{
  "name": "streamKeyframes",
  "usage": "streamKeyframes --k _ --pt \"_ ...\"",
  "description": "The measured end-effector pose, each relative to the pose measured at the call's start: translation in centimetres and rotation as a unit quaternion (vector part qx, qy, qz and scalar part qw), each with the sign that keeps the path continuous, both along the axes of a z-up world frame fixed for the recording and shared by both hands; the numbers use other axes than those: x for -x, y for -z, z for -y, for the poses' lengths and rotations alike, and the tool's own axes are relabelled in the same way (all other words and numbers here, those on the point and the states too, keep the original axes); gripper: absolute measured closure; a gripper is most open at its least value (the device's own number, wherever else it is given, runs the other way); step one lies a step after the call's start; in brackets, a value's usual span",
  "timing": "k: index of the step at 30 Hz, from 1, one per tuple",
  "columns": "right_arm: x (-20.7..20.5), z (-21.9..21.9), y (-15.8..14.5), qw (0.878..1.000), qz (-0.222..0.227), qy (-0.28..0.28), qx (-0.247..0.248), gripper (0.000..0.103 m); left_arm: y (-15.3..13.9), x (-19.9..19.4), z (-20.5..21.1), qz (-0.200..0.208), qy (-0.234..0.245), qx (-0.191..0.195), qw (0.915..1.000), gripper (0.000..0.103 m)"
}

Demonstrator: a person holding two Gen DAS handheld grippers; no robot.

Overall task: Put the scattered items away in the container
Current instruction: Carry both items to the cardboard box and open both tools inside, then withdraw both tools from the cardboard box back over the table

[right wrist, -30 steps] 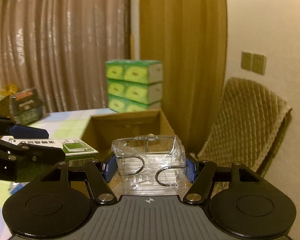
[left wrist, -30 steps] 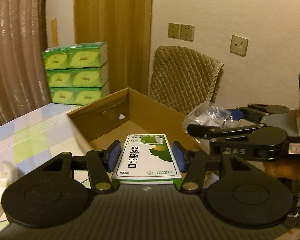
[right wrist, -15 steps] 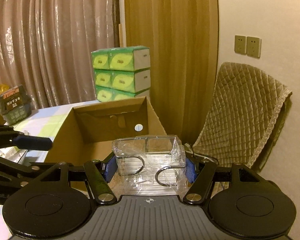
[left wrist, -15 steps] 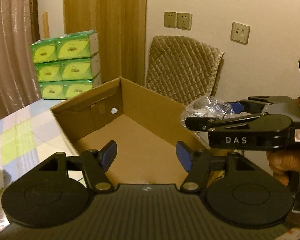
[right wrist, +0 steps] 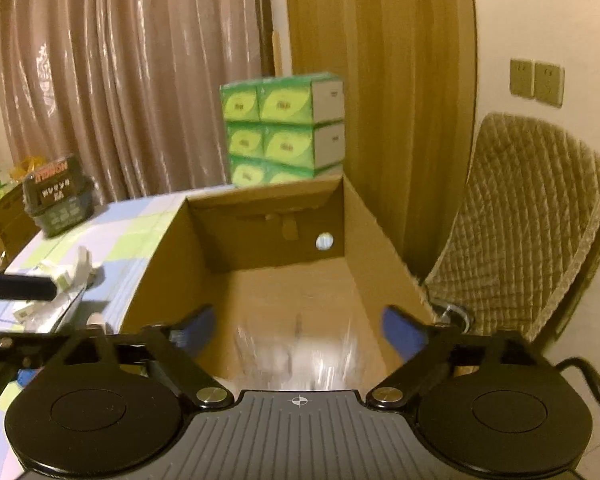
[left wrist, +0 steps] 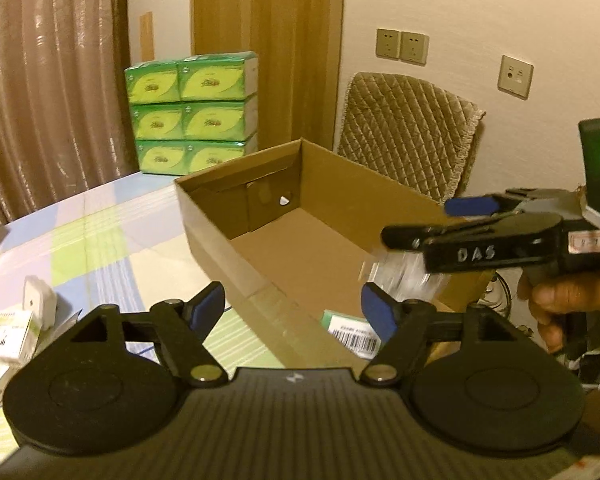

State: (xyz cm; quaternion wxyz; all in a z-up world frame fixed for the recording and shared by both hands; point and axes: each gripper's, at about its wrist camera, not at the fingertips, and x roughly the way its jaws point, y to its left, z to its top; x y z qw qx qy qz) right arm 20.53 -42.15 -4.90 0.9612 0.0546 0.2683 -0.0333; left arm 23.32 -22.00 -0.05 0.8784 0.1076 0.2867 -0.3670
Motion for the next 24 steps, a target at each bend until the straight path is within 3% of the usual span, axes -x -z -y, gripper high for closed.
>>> streamKeyframes --k 8,17,24 --pt "4.2 -0.5 -1.3 0.999 0.025 0.018 -0.029 0.012 0.1 1.9 -2.5 -0.005 -0.025 0.007 0.9997 0.021" --pt "10.7 -6.2 -1.8 0.999 0.029 -0.014 -0.040 0.009 0.6 6.0 -8.6 -0.029 -0.084 0.016 0.9959 0.008" --pt "12.7 -11.3 -1.1 0.997 0.009 -0.050 -0.054 0.007 1.0 9.0 -14.8 -0.039 -0.147 0.000 0.9884 0.003"
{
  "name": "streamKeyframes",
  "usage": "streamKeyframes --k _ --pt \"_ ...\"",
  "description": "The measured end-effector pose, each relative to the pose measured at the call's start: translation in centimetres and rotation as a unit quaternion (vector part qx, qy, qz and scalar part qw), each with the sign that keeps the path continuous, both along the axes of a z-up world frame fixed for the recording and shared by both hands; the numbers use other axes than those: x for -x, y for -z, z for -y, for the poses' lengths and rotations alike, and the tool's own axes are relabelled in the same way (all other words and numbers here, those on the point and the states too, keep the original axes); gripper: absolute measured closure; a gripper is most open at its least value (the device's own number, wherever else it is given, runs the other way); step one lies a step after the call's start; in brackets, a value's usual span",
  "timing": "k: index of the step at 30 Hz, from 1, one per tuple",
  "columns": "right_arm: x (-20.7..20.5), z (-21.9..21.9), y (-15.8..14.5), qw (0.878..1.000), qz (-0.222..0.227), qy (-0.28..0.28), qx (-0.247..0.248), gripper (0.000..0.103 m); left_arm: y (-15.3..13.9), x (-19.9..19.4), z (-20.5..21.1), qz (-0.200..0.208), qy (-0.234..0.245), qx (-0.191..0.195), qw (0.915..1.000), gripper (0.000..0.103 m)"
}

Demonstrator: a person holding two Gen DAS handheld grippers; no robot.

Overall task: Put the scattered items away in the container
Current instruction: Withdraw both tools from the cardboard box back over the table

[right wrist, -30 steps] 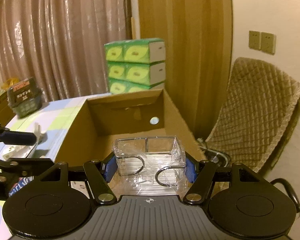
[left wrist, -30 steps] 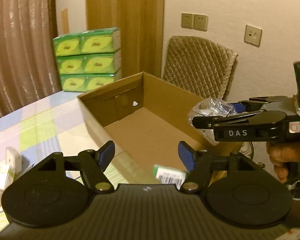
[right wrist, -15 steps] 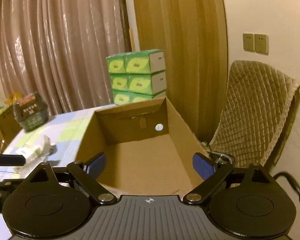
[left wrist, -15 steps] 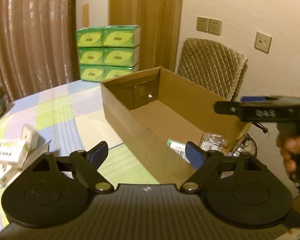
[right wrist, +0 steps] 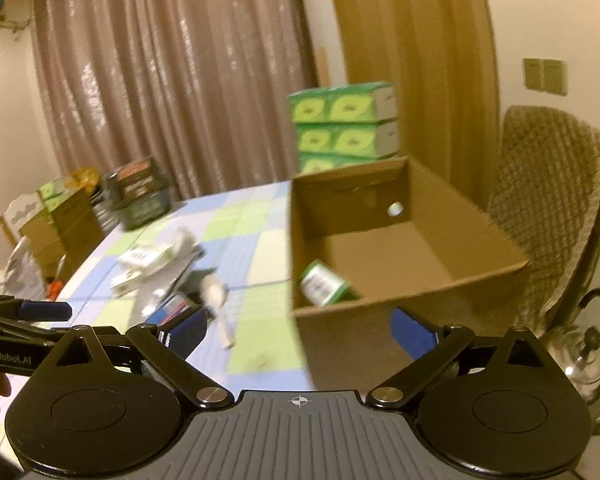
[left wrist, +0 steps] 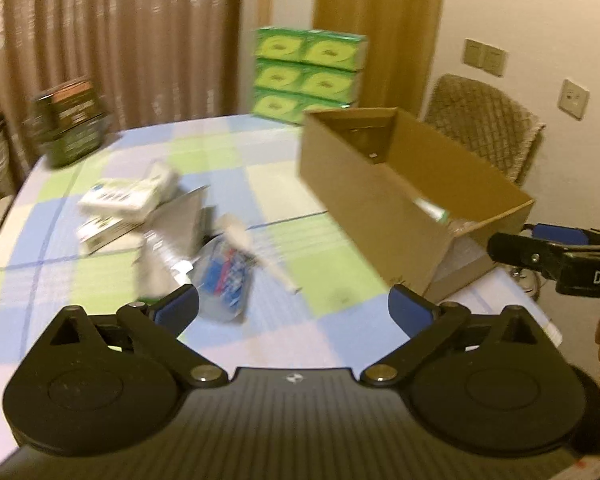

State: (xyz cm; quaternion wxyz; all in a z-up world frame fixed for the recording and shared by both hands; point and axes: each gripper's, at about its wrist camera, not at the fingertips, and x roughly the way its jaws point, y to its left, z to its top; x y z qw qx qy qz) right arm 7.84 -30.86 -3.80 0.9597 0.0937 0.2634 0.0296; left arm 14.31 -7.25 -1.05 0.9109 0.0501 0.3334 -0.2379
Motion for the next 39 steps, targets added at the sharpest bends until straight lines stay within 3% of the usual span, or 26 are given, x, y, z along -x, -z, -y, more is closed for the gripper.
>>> streamKeyframes --k 10,18,39 --pt "-0.1 -5.4 0.6 0.999 -0.026 -0.040 -0.010 0.006 0.7 1.4 -6.6 -0.010 -0.067 -0.019 0.9975 0.002" --pt "-1.3 -8.2 1.4 0.997 -0.044 -0.059 -0.003 0.005 1.5 1.5 -9.7 -0.023 -0.095 -0.004 0.9952 0.002" --pt "-7.8 -11.7 5.2 0.992 -0.088 -0.088 -0.002 0.005 4.3 -3.4 -12.5 -0.052 -0.120 -0.005 0.9914 0.002"
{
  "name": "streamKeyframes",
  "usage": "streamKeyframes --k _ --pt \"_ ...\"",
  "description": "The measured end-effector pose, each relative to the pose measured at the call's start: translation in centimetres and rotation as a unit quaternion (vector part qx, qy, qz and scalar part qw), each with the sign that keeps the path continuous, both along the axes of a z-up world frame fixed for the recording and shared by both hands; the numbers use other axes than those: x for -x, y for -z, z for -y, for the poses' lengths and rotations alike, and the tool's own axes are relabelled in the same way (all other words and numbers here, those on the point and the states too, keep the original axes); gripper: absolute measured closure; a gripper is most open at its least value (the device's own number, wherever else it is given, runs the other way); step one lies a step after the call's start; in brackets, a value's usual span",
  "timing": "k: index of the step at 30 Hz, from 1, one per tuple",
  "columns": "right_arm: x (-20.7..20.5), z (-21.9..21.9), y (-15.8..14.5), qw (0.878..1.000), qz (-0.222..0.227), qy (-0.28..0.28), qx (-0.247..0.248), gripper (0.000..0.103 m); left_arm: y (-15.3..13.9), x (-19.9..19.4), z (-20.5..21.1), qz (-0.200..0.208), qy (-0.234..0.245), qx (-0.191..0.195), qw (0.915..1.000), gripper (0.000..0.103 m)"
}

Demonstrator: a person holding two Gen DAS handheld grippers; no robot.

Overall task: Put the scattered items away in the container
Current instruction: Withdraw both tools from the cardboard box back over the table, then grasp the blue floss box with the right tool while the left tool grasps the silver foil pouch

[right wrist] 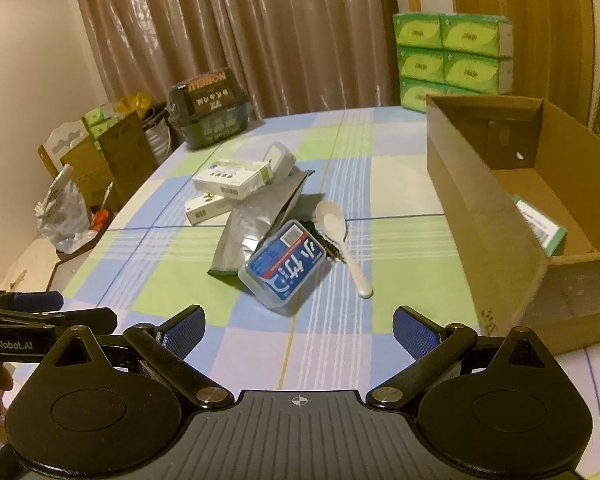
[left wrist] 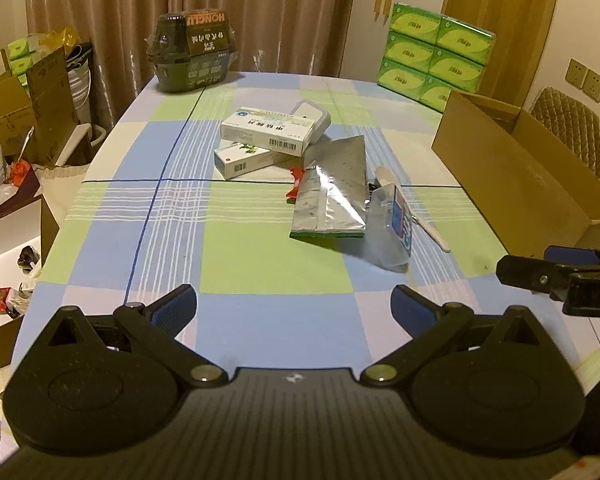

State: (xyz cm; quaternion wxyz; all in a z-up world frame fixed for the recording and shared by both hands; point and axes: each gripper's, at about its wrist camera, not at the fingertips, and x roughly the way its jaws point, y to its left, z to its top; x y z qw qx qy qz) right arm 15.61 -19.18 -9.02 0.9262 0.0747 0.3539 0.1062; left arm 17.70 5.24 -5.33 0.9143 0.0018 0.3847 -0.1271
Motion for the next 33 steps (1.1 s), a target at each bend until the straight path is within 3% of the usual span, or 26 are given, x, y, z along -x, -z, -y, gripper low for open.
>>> streamKeyframes --k 27,33 --pt "-10.9 -1.4 5.5 0.994 -0.055 0.030 -0.093 0.006 3.1 -9.2 0.8 -0.007 0.030 -0.041 0.9987 0.002" --pt "-12.8 -1.2 7.2 0.989 -0.081 0.041 -0.119 0.023 3.6 -11.0 0.9 -0.005 0.030 -0.046 0.9985 0.002"
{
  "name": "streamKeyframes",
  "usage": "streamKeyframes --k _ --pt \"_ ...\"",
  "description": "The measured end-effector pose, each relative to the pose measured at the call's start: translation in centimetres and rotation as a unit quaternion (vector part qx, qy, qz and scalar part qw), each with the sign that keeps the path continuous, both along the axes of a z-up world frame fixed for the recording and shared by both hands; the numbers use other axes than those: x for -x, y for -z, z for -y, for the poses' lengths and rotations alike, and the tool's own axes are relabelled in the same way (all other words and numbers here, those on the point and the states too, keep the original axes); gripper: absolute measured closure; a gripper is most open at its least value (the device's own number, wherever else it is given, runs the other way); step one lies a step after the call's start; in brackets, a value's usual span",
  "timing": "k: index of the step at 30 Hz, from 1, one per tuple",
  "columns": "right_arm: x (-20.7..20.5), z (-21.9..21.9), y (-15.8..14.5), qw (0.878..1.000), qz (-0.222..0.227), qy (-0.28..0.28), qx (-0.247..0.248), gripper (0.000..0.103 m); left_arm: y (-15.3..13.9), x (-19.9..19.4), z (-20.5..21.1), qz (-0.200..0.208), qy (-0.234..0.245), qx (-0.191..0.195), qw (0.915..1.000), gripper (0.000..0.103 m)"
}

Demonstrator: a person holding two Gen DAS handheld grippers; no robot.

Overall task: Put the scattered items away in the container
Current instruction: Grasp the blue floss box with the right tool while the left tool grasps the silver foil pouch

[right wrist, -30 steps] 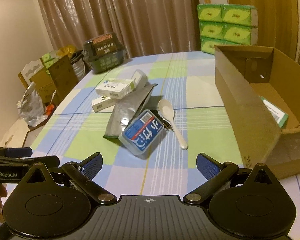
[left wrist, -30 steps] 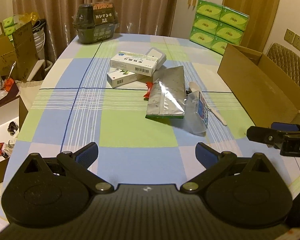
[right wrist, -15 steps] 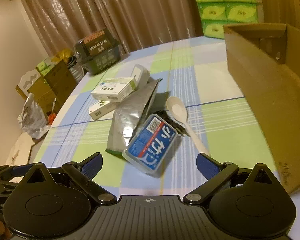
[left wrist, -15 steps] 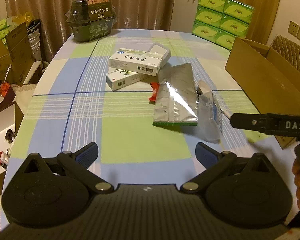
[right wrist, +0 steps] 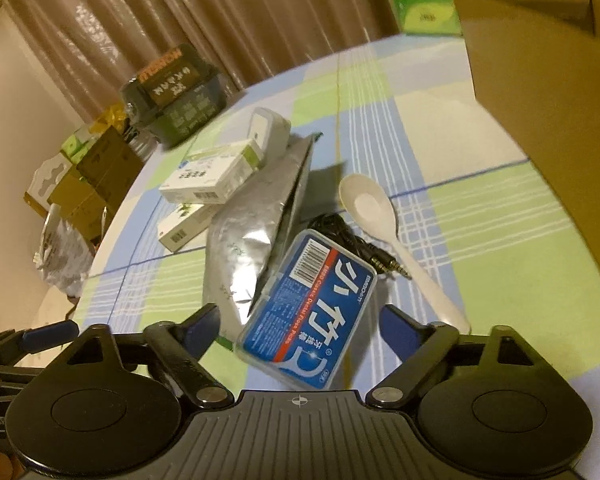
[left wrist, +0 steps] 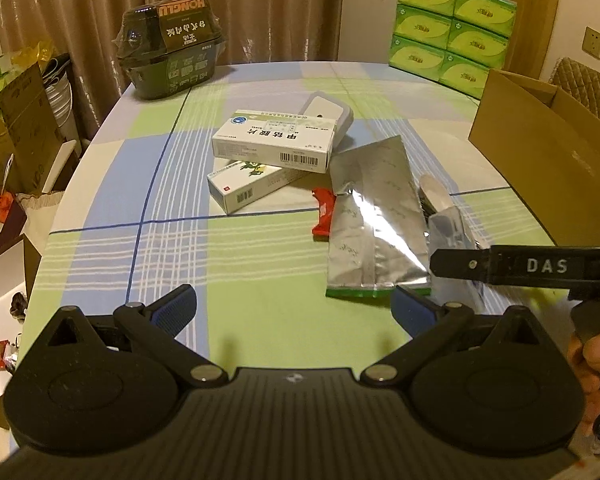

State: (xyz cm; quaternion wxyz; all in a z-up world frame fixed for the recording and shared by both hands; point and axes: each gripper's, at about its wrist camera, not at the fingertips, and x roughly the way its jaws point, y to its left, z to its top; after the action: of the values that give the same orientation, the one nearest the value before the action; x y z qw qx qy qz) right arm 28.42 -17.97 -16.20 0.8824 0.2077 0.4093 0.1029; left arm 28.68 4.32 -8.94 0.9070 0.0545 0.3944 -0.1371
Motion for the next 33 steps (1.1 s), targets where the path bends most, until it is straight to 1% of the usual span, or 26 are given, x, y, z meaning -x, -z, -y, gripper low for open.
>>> streamKeyframes --k 2,3,7,9,11,15,19,23,26,27,28,29,31,32,33 --pt "-0.4 0.2 0.5 1.000 -0.009 0.005 -0.008 0.030 0.2 -0.3 0.1 0.000 0.001 -0.001 1.0000 0.002" --pt "-0.5 0.3 0.6 1.000 -0.012 0.005 -0.013 0.038 0.2 -0.5 0.2 -0.001 0.002 -0.001 1.0000 0.002" --pt "-0.3 0.4 0.1 1.000 -0.006 0.001 0.002 0.047 0.4 -1.0 0.5 0.000 0.007 0.002 1.0000 0.002" --pt "0.0 0.5 -0.4 0.999 0.002 -0.010 0.032 0.049 0.4 -1.2 0.9 -0.001 0.014 0.005 0.9999 0.002" --pt "0.6 0.7 -1.1 0.997 0.016 -0.022 0.071 0.050 0.4 -1.4 1.6 0.001 0.023 0.006 0.9997 0.002" --pt "1.9 1.5 -1.6 0.992 0.029 -0.039 0.119 0.050 0.6 -2.4 3.6 0.006 0.048 0.010 0.9988 0.002" --pt "3.3 2.2 -1.5 0.987 0.042 -0.056 0.145 0.050 1.4 -4.3 5.6 0.004 0.065 0.012 0.9978 0.002" --pt "4.0 2.4 -0.8 0.982 0.046 -0.068 0.167 0.050 2.2 -6.7 7.2 -0.002 0.075 0.013 0.9971 0.002" --pt "4.3 2.5 -0.3 0.980 0.049 -0.073 0.177 0.050 2.9 -8.4 8.3 -0.009 0.082 0.003 0.9966 0.003" --pt "4.4 2.5 -0.2 0.980 0.052 -0.074 0.179 0.050 3.2 -8.8 8.6 -0.011 0.086 -0.002 0.9963 0.006" --pt "4.4 2.5 -0.1 0.979 0.054 -0.076 0.181 0.050 3.4 -9.3 8.9 -0.015 0.089 -0.010 0.9958 0.013" --pt "4.4 2.5 -0.1 0.979 0.055 -0.077 0.182 0.050 3.7 -9.6 9.2 -0.018 0.093 -0.020 0.9953 0.017" --pt "4.3 2.5 0.0 0.978 0.056 -0.078 0.184 0.050 4.1 -9.8 9.4 -0.026 0.104 -0.023 0.9939 0.030" --pt "4.3 2.5 0.0 0.978 0.057 -0.078 0.183 0.050 4.2 -9.7 9.4 -0.025 0.103 -0.029 0.9940 0.033" --pt "4.2 2.5 -0.1 0.978 0.057 -0.078 0.182 0.050 4.1 -9.3 9.4 -0.021 0.106 -0.034 0.9935 0.038"
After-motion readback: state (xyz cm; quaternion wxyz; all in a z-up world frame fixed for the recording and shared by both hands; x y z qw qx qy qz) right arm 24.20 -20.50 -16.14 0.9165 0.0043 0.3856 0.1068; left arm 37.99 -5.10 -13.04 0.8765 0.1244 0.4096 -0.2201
